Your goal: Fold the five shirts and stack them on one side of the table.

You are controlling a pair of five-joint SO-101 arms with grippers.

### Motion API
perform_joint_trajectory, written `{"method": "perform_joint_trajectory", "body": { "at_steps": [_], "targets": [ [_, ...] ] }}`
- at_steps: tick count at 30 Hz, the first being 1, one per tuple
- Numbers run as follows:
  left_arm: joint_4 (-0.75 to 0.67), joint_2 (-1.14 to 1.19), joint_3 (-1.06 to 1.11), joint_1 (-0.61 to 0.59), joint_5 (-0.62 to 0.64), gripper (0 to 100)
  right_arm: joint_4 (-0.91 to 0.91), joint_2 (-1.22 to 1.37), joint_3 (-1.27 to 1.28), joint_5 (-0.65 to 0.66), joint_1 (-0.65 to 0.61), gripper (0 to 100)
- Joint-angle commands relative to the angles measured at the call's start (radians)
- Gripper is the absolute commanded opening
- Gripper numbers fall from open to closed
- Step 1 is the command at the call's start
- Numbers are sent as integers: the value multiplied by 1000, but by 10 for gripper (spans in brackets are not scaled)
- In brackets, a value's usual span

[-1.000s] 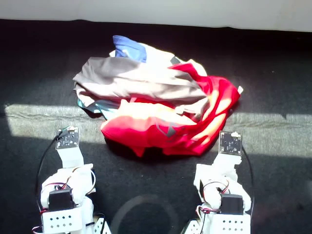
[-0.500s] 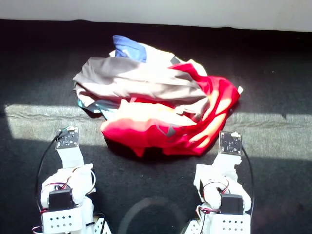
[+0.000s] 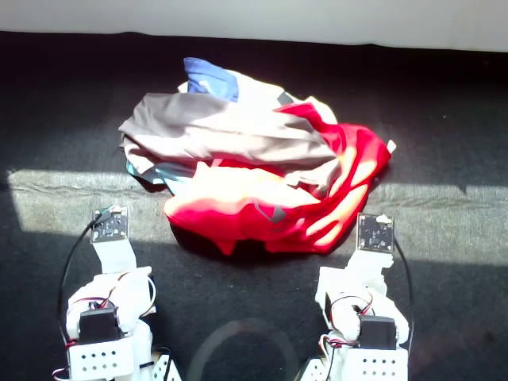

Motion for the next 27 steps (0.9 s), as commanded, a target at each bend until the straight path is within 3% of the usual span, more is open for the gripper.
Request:
{"method": "perform_joint_trajectory", "body": {
  "at_steps": [1,20,27],
  "targets": [
    [-8,-4,18,-8,3,10,-2,-10,131,6,-2,7],
    [-14,-5,18,-7,0,13,-2,-10,131,6,-2,7],
    [-247,-5,16,36,0,14,-2,-10,131,6,-2,7]
  ]
}}
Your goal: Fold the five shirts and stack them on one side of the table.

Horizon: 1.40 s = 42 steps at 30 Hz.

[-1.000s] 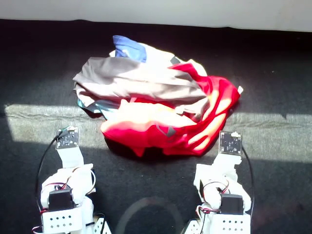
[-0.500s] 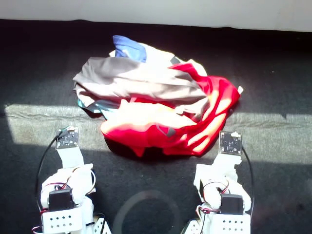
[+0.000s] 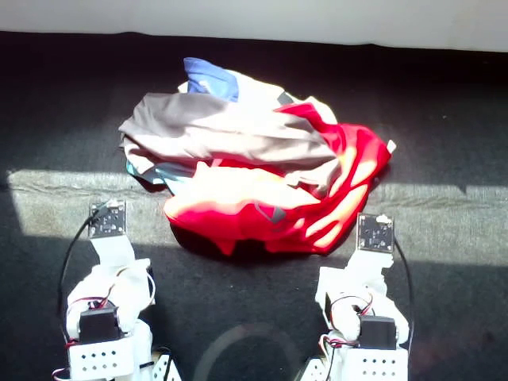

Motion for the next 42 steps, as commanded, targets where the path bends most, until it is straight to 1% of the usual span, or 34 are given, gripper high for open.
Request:
{"method": "perform_joint_trajectory", "body": {
  "at_steps": [1,4,6,11,13,15,19,21,25,28,31,35,37,39,42],
  "targets": [
    [-146,-5,16,47,2,14,-2,-10,131,6,-2,7],
    [-276,-5,15,74,0,14,-2,-10,131,6,-2,7],
    [-325,-5,16,88,0,30,-2,-10,131,6,-2,7],
    [-371,-5,-18,120,5,185,-2,-10,131,6,-2,7],
    [-379,-5,-64,120,3,212,-2,-10,131,6,-2,7],
    [-373,-4,-148,117,3,210,-2,-10,131,6,-2,7],
    [-282,1,-397,122,3,210,-2,-10,131,6,-2,7],
    [-242,25,-519,143,3,210,-2,-10,131,6,-2,7],
    [-167,229,-806,170,3,213,-2,-10,131,6,-2,7],
    [-120,466,-1035,170,2,213,-2,-10,131,6,-2,7],
    [-63,713,-1208,170,2,213,-2,-10,131,6,-2,7],
    [-12,967,-1334,170,0,216,-2,-10,131,6,-2,7],
    [-14,1072,-1351,176,6,248,-2,-10,131,6,-2,7],
    [-14,1165,-1357,208,8,296,-2,-10,131,6,-2,7],
    [-14,1302,-1394,266,8,305,-2,-10,131,6,-2,7]
  ]
}}
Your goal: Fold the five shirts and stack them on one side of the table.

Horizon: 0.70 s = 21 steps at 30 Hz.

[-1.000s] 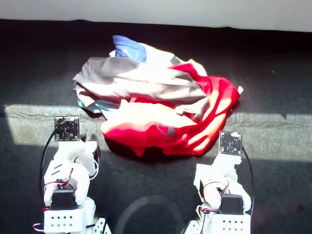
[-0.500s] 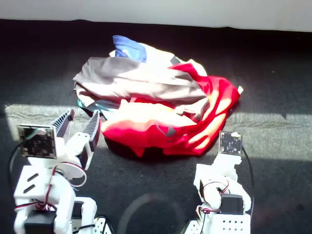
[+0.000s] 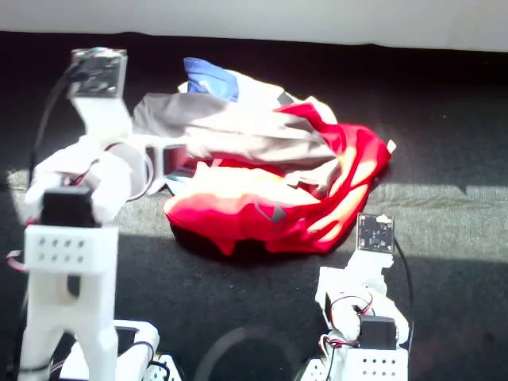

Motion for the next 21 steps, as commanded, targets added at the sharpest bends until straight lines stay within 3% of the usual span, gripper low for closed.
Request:
{"method": "perform_joint_trajectory", "body": {
  "at_steps": [1,6,17,21],
  "targets": [
    [5,159,-90,76,5,305,-2,-10,131,6,-2,7],
    [11,433,-275,145,5,305,-2,-10,131,6,-2,7],
    [6,1101,-797,145,6,301,-2,-10,131,6,-2,7],
    [12,1311,-960,133,-2,229,-2,-10,131,6,-2,7]
  ]
}}
